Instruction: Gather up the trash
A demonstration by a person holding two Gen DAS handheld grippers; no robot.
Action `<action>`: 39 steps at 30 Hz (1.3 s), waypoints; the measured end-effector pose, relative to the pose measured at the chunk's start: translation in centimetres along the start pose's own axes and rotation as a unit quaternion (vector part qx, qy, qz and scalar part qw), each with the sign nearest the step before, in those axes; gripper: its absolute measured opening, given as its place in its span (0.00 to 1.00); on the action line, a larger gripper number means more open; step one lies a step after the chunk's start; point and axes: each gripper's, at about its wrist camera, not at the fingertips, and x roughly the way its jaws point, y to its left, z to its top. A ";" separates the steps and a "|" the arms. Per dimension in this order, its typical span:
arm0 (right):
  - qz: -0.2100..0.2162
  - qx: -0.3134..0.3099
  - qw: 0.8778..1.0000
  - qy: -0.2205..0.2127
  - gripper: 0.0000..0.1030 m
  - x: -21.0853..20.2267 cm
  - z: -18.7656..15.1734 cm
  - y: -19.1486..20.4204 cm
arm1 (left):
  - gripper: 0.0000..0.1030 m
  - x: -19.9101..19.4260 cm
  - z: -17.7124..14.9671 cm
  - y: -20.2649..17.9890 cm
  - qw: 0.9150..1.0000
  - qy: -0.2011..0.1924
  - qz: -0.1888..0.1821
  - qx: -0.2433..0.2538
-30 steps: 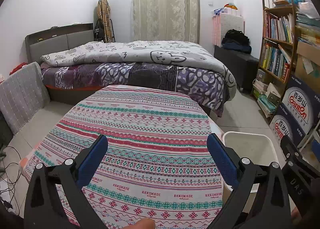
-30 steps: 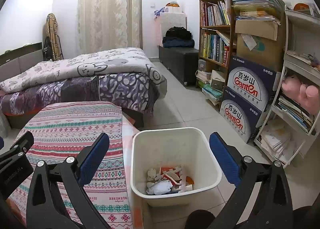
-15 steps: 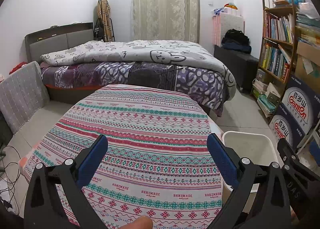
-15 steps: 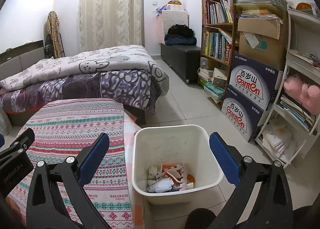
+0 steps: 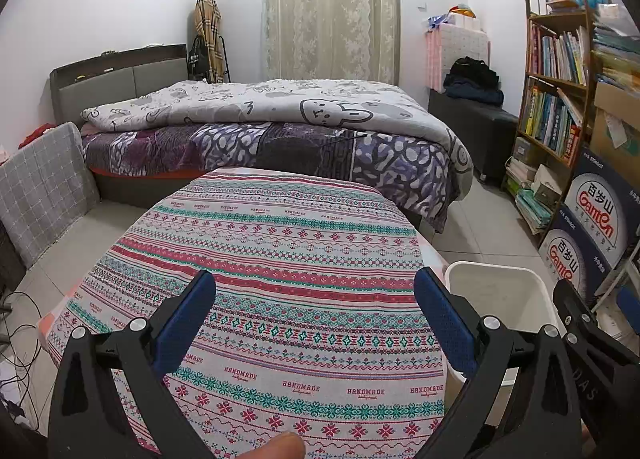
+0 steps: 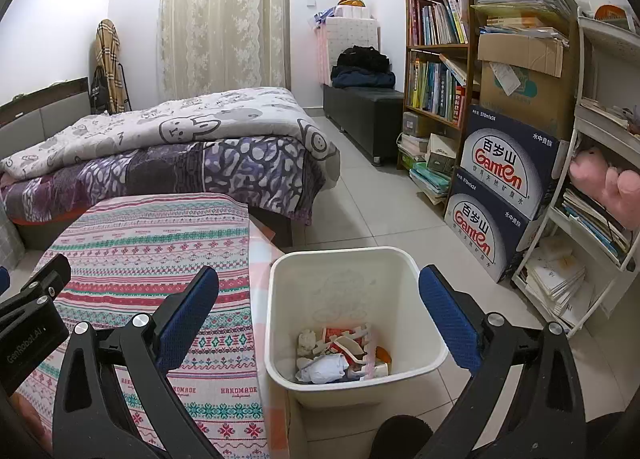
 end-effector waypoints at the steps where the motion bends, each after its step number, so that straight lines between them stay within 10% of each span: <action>1: 0.000 0.000 1.000 0.000 0.93 0.0 0.0 0.0 | 0.94 0.0 0.0 0.0 1.000 0.000 0.000 0.000; 39: 0.001 -0.001 1.000 0.004 0.93 0.1 -0.2 0.2 | 0.94 0.3 -0.5 0.0 1.000 0.004 -0.001 -0.001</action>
